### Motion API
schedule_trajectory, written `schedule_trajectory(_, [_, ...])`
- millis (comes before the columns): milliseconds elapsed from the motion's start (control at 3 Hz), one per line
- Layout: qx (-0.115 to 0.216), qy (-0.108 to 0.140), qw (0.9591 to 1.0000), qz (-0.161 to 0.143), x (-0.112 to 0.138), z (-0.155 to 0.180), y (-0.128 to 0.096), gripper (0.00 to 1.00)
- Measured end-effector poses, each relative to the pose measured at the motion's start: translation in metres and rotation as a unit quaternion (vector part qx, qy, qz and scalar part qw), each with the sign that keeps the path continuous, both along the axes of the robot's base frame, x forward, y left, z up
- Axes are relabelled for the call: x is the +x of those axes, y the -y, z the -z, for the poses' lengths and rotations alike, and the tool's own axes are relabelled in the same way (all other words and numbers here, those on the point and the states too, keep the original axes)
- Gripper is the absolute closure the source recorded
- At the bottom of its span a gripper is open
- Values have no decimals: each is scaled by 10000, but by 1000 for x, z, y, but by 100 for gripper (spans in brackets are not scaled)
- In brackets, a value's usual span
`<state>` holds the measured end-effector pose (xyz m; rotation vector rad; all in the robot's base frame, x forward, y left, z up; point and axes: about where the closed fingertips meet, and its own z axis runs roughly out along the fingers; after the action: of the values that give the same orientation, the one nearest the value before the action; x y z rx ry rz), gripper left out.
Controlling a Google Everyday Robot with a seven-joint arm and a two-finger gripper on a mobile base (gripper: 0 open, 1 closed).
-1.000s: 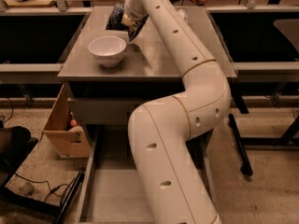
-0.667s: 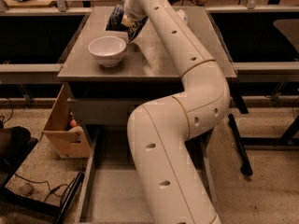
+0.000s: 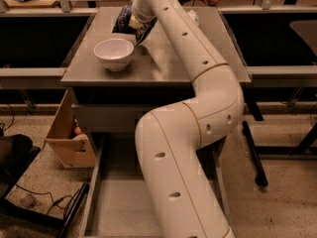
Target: Pick blue chip bag from middle drawer and place on counter
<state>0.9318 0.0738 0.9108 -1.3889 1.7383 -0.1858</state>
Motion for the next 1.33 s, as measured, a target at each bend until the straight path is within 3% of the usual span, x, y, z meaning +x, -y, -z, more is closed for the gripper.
schedule_trajectory(333, [0,0,10000,0,0,0,0,8])
schedule_trajectory(667, [0,-1,10000,0,0,0,0,0])
schedule_trajectory(1333, [-81,5,9999,-76,-14,-24,-2,0])
